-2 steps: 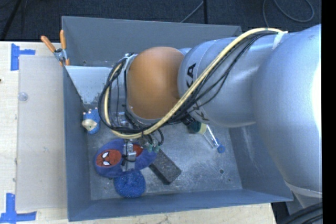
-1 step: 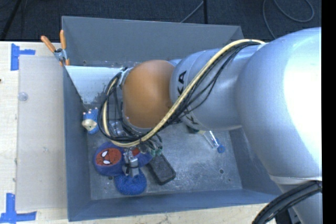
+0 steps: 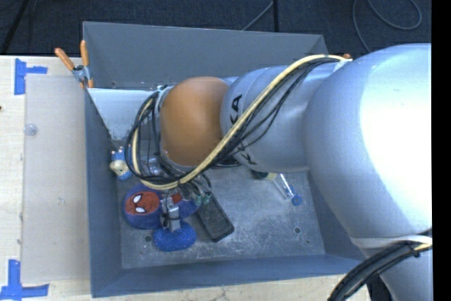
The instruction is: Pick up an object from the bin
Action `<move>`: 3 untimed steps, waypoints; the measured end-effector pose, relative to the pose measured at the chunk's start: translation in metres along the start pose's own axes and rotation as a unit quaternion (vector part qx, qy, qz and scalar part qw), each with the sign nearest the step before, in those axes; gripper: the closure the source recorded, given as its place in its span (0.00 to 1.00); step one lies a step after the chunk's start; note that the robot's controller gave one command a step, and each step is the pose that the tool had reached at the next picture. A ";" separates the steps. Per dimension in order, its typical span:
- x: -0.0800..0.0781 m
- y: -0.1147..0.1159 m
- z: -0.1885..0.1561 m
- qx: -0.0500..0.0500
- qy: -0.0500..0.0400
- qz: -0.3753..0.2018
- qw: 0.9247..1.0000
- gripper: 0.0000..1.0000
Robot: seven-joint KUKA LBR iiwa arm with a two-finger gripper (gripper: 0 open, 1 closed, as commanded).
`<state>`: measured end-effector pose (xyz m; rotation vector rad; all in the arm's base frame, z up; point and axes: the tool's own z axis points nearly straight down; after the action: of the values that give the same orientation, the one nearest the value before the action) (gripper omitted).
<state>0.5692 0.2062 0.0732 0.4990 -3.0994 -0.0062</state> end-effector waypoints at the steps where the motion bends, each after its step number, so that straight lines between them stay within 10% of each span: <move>1: 0.009 0.008 -0.002 0.001 -0.007 -0.078 0.997 0.00; 2: 0.014 -0.064 -0.003 -0.004 -0.007 0.120 0.993 1.00; 3: 0.014 -0.064 -0.003 -0.004 -0.007 0.119 0.993 1.00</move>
Offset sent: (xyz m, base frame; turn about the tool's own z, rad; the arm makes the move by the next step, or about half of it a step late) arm 0.0023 -0.0703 -0.0032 0.2402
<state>0.5755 0.1414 0.0761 0.1257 -3.1492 -0.0217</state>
